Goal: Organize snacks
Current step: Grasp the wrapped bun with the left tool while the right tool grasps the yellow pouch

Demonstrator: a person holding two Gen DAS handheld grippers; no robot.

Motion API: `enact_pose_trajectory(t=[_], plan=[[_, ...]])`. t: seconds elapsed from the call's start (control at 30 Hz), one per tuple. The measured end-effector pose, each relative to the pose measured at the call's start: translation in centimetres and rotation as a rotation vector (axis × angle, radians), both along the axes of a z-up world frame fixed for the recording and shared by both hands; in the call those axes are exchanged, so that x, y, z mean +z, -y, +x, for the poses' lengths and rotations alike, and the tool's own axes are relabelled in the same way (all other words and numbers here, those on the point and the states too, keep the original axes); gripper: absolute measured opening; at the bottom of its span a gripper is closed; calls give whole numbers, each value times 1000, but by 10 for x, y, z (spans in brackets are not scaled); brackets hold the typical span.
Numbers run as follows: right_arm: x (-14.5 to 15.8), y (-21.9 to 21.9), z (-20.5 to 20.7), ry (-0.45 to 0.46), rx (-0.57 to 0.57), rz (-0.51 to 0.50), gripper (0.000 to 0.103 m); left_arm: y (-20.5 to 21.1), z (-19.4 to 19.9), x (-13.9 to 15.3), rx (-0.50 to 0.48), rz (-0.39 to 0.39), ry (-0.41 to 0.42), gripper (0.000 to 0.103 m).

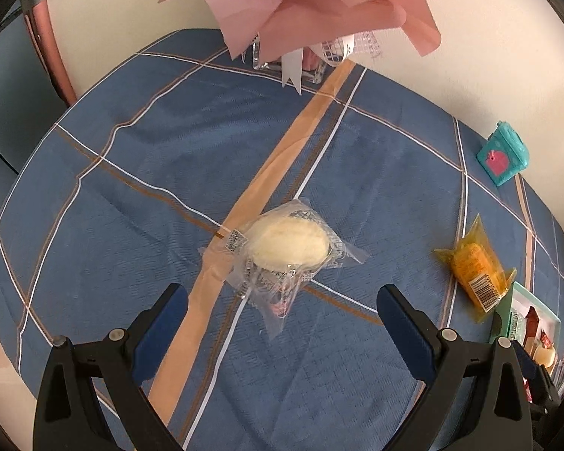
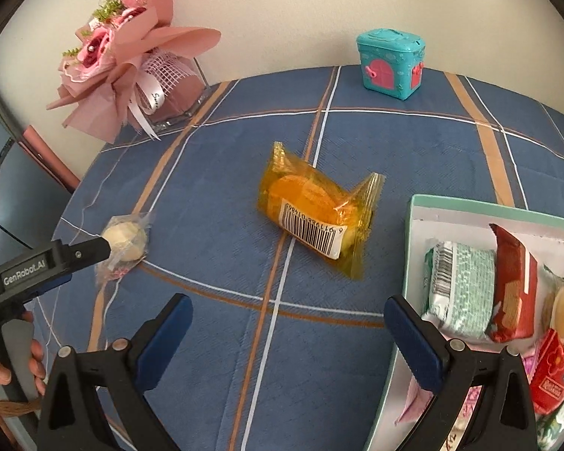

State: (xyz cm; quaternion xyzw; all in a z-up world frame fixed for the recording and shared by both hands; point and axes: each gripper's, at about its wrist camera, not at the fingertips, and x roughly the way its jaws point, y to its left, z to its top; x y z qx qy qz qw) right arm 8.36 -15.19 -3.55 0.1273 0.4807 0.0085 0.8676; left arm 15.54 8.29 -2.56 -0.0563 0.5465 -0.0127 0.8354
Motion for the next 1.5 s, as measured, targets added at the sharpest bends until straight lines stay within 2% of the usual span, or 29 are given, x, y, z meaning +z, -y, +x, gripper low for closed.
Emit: enact_pose_trajectory(t=[0.33, 0.53, 0.8, 1.0, 1.17, 1.37, 1.5], plan=[[-7, -6, 18, -20, 28, -42, 103, -3, 15, -9, -10, -16, -19, 100], [6, -4, 30, 16, 46, -61, 102, -6, 21, -11, -7, -39, -21, 100], [19, 6, 68, -2, 54, -62, 93, -6, 36, -16, -14, -66, -16, 100], [8, 6, 87, -49, 95, -127, 90, -8, 44, -16, -20, -97, 7, 100], [0, 12, 98, -72, 104, -154, 89, -10, 49, -21, -16, -89, 16, 100], [7, 16, 104, -46, 115, -145, 89, -16, 51, -28, 8, -92, 11, 100], [0, 4, 108, -68, 157, -146, 89, -11, 51, -26, -9, -102, 17, 100]])
